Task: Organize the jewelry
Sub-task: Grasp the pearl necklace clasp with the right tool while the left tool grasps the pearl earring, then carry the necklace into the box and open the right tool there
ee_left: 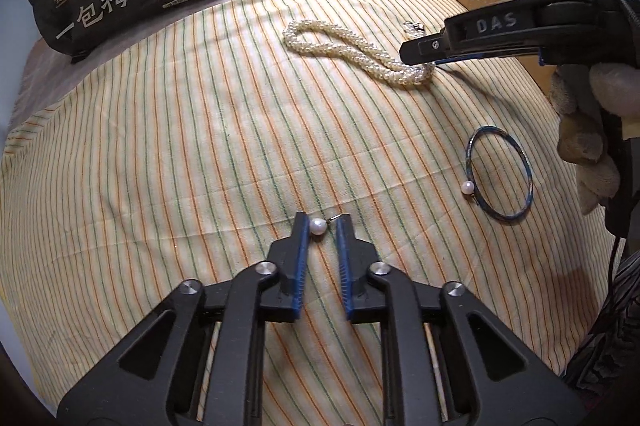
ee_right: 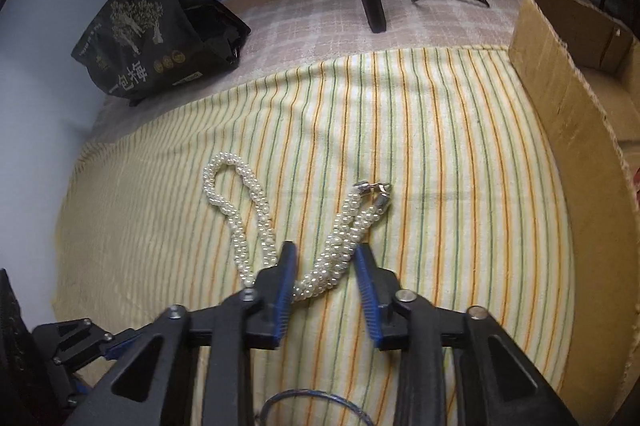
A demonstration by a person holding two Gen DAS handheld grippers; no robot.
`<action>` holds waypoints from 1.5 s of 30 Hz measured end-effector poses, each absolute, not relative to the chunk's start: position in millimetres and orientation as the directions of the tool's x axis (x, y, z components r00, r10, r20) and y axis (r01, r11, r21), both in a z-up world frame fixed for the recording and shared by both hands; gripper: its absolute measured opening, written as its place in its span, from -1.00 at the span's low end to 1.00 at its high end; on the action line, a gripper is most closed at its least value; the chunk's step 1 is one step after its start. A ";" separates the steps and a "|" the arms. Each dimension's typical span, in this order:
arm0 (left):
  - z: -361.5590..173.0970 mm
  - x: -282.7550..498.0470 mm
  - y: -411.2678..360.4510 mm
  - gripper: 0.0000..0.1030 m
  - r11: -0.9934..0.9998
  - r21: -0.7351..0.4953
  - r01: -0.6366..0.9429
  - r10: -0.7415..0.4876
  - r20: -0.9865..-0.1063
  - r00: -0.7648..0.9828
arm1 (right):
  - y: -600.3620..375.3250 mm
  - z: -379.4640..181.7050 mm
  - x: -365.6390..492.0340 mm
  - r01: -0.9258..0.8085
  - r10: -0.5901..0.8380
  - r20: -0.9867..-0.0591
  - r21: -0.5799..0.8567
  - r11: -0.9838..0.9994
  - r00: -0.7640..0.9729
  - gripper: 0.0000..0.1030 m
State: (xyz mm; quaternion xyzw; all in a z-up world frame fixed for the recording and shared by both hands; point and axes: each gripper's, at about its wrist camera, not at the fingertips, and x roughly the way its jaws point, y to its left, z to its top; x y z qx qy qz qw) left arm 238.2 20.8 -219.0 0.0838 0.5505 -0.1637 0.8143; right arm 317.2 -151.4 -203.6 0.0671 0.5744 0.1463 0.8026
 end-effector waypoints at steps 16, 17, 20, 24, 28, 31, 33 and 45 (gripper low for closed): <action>-199.6 228.8 20.3 -0.83 0.932 -0.030 0.362 -0.179 -0.905 0.386 | -156.6 -167.8 307.7 -0.211 0.364 -0.845 0.302 0.930 0.391 -0.89; -197.0 228.1 20.4 -0.83 0.933 -0.033 0.359 -0.182 -0.902 0.391 | -156.4 -163.0 306.7 -0.217 0.368 -0.839 0.303 0.928 0.401 -0.89; -187.2 227.1 21.4 -0.83 0.936 -0.048 0.348 -0.197 -0.891 0.409 | -157.1 -148.9 304.9 -0.233 0.387 -0.819 0.314 0.920 0.424 -0.89; -174.0 225.8 21.1 -0.83 0.939 -0.061 0.337 -0.213 -0.875 0.435 | -162.0 -130.4 301.8 -0.241 0.410 -0.790 0.334 0.911 0.456 -0.89; -162.4 226.5 19.2 -0.83 0.942 -0.074 0.329 -0.227 -0.861 0.456 | -170.9 -112.9 299.7 -0.245 0.430 -0.760 0.354 0.903 0.487 -0.89; -153.1 224.6 17.1 -0.83 0.942 -0.082 0.326 -0.238 -0.848 0.474 | -176.6 -101.4 296.6 -0.250 0.437 -0.741 0.358 0.900 0.510 -0.89; -148.8 224.2 15.4 -0.83 0.941 -0.084 0.326 -0.243 -0.841 0.484 | -180.7 -93.6 293.7 -0.255 0.444 -0.728 0.364 0.896 0.522 -0.89; -120.9 217.2 -7.5 -0.83 0.930 -0.109 0.351 -0.291 -0.800 0.524 | -205.8 -42.7 278.8 -0.286 0.498 -0.632 0.412 0.865 0.594 -0.89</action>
